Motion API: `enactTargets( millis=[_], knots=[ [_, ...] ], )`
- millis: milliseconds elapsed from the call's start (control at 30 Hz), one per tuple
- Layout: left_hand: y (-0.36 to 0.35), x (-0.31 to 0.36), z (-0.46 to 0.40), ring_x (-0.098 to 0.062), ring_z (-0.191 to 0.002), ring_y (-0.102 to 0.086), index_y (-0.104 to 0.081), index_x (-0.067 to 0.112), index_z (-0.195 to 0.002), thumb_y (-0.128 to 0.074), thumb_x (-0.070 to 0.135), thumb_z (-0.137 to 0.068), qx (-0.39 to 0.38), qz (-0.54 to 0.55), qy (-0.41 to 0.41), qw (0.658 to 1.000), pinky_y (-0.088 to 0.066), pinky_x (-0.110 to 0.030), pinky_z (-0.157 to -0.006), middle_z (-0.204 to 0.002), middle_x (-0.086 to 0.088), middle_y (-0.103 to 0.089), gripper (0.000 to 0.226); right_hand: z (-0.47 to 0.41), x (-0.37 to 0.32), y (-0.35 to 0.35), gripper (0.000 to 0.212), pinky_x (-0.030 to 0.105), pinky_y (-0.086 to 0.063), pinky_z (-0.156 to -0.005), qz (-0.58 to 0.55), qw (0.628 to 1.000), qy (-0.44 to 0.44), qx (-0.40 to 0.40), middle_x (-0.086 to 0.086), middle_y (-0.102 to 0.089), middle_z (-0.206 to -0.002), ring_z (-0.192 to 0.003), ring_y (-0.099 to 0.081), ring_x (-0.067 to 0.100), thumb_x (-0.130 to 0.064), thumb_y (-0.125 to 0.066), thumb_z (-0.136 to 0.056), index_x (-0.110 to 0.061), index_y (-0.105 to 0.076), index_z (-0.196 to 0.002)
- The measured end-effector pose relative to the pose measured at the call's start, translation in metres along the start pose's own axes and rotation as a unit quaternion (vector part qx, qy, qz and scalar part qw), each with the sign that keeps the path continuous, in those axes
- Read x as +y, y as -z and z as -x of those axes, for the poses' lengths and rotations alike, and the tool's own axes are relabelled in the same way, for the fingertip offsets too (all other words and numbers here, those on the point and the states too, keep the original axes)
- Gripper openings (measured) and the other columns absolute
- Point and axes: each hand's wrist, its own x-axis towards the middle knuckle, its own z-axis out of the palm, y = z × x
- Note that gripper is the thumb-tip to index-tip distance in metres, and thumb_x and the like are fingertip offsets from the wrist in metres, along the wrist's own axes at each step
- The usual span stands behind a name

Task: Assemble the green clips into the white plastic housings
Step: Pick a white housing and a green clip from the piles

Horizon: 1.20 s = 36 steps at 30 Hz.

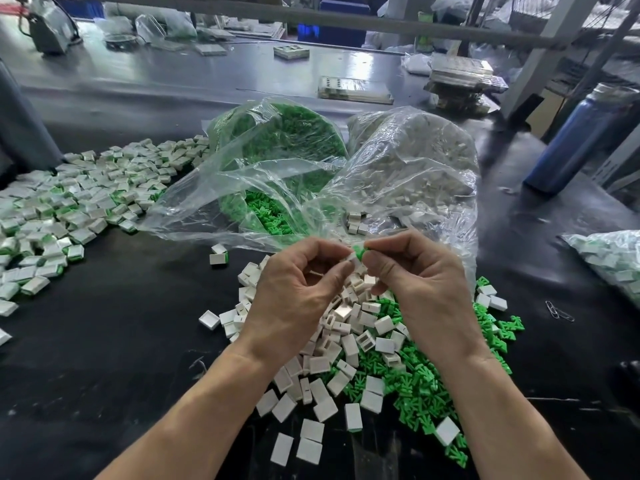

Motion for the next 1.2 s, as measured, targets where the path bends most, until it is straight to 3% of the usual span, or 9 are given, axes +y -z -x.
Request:
enactTargets(
  millis=[233,400,600,867,1067,1200],
  knots=[
    [-0.001,0.001,0.000,-0.012,-0.075,-0.073,-0.074,0.028,-0.096,-0.077,0.014,-0.091,-0.004,0.002,0.006,1.000,-0.060,-0.023,-0.070,-0.087,0.004,-0.076,0.015,0.000,0.004,-0.004,0.008,0.038,-0.065,-0.074,-0.006,1.000,-0.008,0.019,0.007,-0.077,-0.090,-0.079,-0.076,0.028,-0.009,-0.076,-0.091,-0.010,-0.076,-0.098],
    [-0.005,0.005,0.000,-0.018,-0.073,-0.076,-0.076,0.025,-0.093,-0.080,0.022,-0.087,0.028,0.049,0.014,0.998,-0.062,-0.025,-0.068,-0.086,0.000,-0.078,0.008,0.002,0.007,-0.011,0.008,0.030,-0.064,-0.074,-0.020,0.999,0.012,0.042,0.005,-0.078,-0.092,-0.082,-0.078,0.023,-0.008,-0.076,-0.092,-0.013,-0.076,-0.098],
    [-0.002,0.008,0.001,-0.014,-0.070,-0.074,-0.076,0.018,-0.094,-0.080,0.012,-0.089,0.020,0.010,0.008,1.000,-0.059,-0.021,-0.065,-0.082,0.002,-0.077,0.009,0.002,0.004,-0.006,0.010,0.041,-0.065,-0.079,0.029,0.999,0.023,0.011,0.002,-0.079,-0.094,-0.086,-0.078,0.023,-0.011,-0.077,-0.092,-0.018,-0.078,-0.099],
    [0.004,0.011,0.000,-0.016,-0.072,-0.075,-0.077,0.019,-0.096,-0.080,0.007,-0.089,0.003,-0.044,-0.001,0.999,-0.063,-0.026,-0.066,-0.082,0.005,-0.077,0.015,0.003,0.002,-0.004,0.012,0.041,-0.065,-0.078,0.101,0.993,0.051,-0.031,-0.005,-0.078,-0.092,-0.087,-0.076,0.018,-0.013,-0.078,-0.093,-0.024,-0.078,-0.096],
    [-0.001,0.010,-0.003,-0.017,-0.071,-0.074,-0.076,0.016,-0.096,-0.078,0.011,-0.090,0.016,0.027,0.036,0.999,-0.060,-0.022,-0.066,-0.083,-0.001,-0.077,0.009,0.000,0.006,-0.006,0.013,0.036,-0.065,-0.079,0.011,1.000,0.012,0.002,0.001,-0.079,-0.093,-0.086,-0.078,0.022,-0.009,-0.076,-0.092,-0.022,-0.080,-0.095],
    [-0.001,0.010,-0.004,-0.018,-0.075,-0.072,-0.075,0.025,-0.094,-0.076,0.016,-0.092,0.013,0.043,0.028,0.999,-0.061,-0.027,-0.070,-0.087,-0.001,-0.076,0.009,-0.001,0.005,-0.008,0.015,0.034,-0.065,-0.072,-0.035,0.999,-0.019,0.012,0.006,-0.078,-0.092,-0.082,-0.077,0.023,-0.013,-0.064,-0.102,-0.014,-0.076,-0.110]
  ],
)
